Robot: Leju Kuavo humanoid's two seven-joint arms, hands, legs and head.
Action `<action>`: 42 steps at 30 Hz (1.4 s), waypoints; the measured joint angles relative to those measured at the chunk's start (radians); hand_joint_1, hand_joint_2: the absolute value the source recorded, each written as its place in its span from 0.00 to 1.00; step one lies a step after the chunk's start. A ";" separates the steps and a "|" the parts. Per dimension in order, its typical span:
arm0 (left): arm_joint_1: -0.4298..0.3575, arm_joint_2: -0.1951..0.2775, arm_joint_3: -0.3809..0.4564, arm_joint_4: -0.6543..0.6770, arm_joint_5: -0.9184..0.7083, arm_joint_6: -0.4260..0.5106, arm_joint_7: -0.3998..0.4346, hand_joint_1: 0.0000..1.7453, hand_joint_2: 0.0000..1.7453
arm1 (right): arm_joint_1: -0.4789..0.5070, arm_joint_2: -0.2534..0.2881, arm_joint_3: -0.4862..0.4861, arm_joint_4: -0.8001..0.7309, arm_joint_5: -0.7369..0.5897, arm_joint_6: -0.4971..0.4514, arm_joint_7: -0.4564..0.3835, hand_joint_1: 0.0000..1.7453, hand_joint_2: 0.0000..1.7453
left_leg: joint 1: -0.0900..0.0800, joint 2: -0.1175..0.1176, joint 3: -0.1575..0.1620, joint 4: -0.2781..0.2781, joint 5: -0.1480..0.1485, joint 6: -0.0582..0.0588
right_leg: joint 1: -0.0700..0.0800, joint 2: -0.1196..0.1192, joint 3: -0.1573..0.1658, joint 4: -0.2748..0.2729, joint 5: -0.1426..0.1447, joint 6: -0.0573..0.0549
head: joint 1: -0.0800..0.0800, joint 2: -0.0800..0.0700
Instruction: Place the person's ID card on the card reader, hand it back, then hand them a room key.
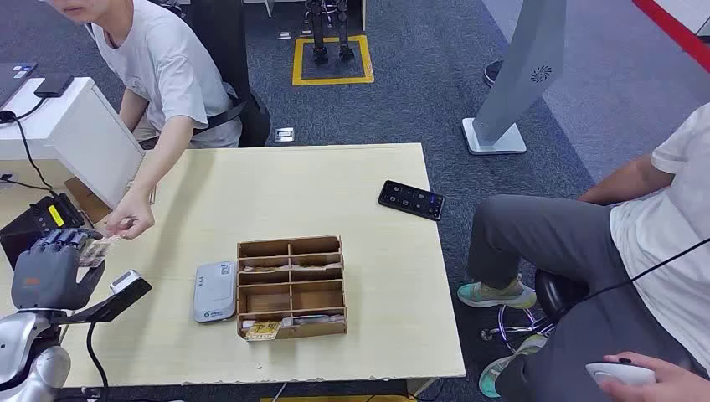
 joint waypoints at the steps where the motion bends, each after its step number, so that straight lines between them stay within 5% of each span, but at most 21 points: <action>1: 0.000 0.000 0.000 0.000 0.000 0.000 0.000 1.00 1.00 | 0.000 0.000 0.000 0.000 0.000 0.000 0.000 0.00 1.00 | 0.000 0.000 0.000 0.000 0.000 0.000 | 0.000 0.000 0.000 0.000 0.000 0.000 | 0.000 0.000; 11: 0.000 0.000 0.000 -0.003 0.024 0.000 -0.014 1.00 1.00 | -0.001 0.001 0.001 0.001 0.000 -0.001 -0.002 0.00 1.00 | 0.000 0.000 0.000 0.000 0.000 0.000 | 0.000 0.000 0.000 0.000 0.000 0.000 | 0.000 0.000; 20: 0.012 -0.026 0.026 -0.040 0.224 -0.045 -0.083 1.00 1.00 | -0.003 0.005 0.001 0.001 0.001 -0.004 -0.005 0.00 1.00 | 0.000 0.000 0.000 0.000 0.000 0.000 | 0.000 0.000 0.000 0.000 0.000 0.000 | 0.000 0.000; 31: 0.094 -0.144 0.046 -0.213 0.721 -0.432 0.040 1.00 1.00 | -0.001 0.011 0.001 0.001 -0.004 -0.014 0.000 0.00 1.00 | 0.000 0.000 0.000 0.000 0.000 0.000 | 0.000 0.000 0.000 0.000 0.000 0.000 | 0.000 0.000; 42: 0.221 -0.207 -0.051 -0.356 0.692 -0.465 0.093 1.00 1.00 | 0.002 0.013 0.001 0.001 -0.002 -0.026 -0.006 0.00 1.00 | 0.000 0.000 0.000 0.000 0.000 0.000 | 0.000 0.000 -0.001 0.000 0.000 0.000 | 0.000 0.000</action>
